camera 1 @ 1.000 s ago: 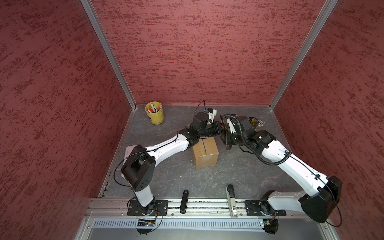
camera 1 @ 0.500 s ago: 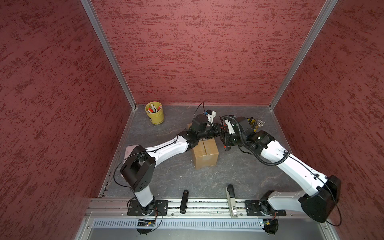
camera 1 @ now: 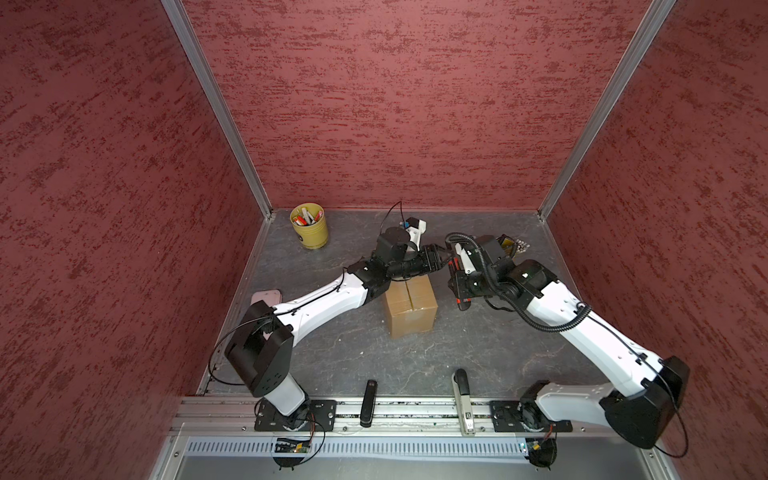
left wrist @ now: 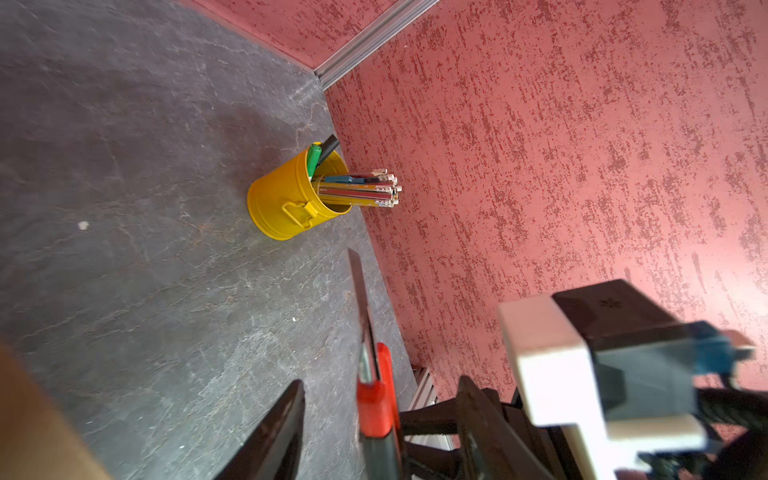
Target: Unpack the express box
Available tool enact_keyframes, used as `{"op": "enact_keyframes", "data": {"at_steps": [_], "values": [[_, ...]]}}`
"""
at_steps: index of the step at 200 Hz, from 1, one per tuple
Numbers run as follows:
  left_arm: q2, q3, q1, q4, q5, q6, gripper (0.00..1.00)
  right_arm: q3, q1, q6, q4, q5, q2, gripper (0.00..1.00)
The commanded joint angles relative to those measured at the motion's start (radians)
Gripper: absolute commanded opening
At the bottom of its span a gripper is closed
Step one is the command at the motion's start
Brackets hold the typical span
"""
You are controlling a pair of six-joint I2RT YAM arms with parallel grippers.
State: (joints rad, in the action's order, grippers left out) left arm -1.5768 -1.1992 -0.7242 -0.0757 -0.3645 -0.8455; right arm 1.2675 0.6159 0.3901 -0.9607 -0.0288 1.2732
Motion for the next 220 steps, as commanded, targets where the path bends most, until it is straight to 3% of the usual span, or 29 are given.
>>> {"op": "enact_keyframes", "data": {"at_steps": [1,95,174,220], "values": [[0.056,0.022,0.048,0.081,0.035,0.068,0.62,0.038,0.019,0.044,-0.128,-0.039,-0.046,0.00],[0.077,-0.111,0.241,0.457,0.182,0.401,0.79,-0.017,0.251,0.267,-0.343,-0.086,-0.111,0.00],[-0.007,-0.163,0.331,0.497,0.185,0.490,0.88,-0.021,0.507,0.455,-0.457,-0.047,-0.069,0.00],[-0.029,-0.151,0.352,0.455,0.186,0.511,0.89,-0.028,0.573,0.482,-0.445,-0.009,-0.014,0.00]]}}
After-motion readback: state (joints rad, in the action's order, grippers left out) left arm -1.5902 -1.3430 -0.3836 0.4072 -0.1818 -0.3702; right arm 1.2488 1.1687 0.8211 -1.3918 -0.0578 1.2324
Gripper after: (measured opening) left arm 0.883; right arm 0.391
